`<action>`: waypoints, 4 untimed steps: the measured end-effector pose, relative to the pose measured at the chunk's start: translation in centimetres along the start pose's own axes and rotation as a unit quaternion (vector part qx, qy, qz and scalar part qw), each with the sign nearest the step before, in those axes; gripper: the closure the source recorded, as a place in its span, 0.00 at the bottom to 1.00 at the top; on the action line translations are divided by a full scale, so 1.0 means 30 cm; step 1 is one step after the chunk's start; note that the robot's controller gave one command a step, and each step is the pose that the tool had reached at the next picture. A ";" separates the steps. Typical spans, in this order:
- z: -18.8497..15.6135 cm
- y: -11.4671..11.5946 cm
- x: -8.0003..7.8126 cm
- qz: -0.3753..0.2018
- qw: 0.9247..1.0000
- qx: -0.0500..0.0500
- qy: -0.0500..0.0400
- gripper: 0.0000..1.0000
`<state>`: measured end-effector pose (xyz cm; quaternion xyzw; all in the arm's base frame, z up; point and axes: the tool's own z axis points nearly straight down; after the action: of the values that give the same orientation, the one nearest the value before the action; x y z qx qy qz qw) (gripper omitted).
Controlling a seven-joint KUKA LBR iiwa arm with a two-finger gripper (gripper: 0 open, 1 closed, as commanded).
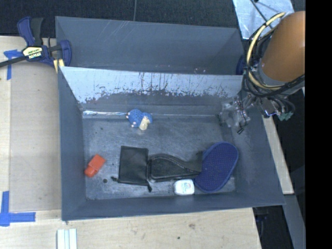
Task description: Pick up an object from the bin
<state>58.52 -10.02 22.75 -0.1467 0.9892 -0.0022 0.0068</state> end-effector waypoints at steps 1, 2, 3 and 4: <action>0.261 -0.127 0.074 0.125 0.992 -0.002 0.007 1.00; 0.254 -0.127 0.069 0.125 0.992 -0.002 0.005 0.00; 0.521 -0.004 0.189 -0.033 0.999 -0.002 0.005 0.00; 0.511 -0.004 0.174 -0.033 0.999 0.000 -0.002 1.00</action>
Offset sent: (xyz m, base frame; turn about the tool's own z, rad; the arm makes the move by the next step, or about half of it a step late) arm -0.0085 -0.0419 -0.0765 0.2496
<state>53.78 -11.68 7.37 -0.1793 0.9837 -0.0017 0.0088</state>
